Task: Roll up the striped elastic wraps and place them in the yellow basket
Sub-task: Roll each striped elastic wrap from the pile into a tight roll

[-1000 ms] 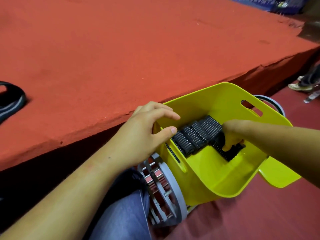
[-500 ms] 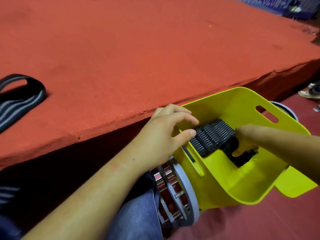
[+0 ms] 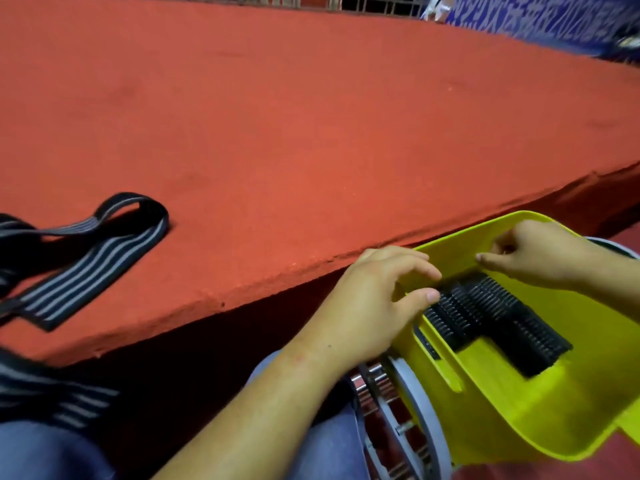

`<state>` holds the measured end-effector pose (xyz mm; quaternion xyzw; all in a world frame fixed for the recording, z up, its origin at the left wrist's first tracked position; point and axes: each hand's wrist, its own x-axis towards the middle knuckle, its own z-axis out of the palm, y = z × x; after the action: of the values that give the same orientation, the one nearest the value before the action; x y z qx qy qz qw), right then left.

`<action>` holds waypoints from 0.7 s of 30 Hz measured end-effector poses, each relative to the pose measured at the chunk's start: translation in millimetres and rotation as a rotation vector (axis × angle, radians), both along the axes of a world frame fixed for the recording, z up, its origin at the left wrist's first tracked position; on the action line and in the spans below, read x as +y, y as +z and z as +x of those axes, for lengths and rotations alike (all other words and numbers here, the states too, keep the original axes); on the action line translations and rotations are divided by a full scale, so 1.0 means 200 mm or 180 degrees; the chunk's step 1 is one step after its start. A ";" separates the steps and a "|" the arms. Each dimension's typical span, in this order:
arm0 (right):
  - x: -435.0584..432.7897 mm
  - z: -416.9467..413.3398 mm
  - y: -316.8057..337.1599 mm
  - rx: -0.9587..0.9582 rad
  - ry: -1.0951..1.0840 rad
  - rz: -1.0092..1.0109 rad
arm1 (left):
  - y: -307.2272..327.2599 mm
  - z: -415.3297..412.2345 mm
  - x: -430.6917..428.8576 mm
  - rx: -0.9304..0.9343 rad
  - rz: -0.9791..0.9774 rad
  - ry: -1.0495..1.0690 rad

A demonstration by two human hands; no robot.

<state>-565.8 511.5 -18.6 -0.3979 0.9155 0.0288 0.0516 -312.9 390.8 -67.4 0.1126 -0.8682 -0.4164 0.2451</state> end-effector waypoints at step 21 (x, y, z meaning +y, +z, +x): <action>-0.68 1.31 0.02 -0.2316 0.1425 -0.2435 | -0.08 0.99 -0.56 0.0175 -0.0021 0.1809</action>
<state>-304.1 375.9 -14.5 -0.5567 0.6776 -0.4331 0.2083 -115.0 279.8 -84.3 0.3393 -0.7963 -0.3311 0.3757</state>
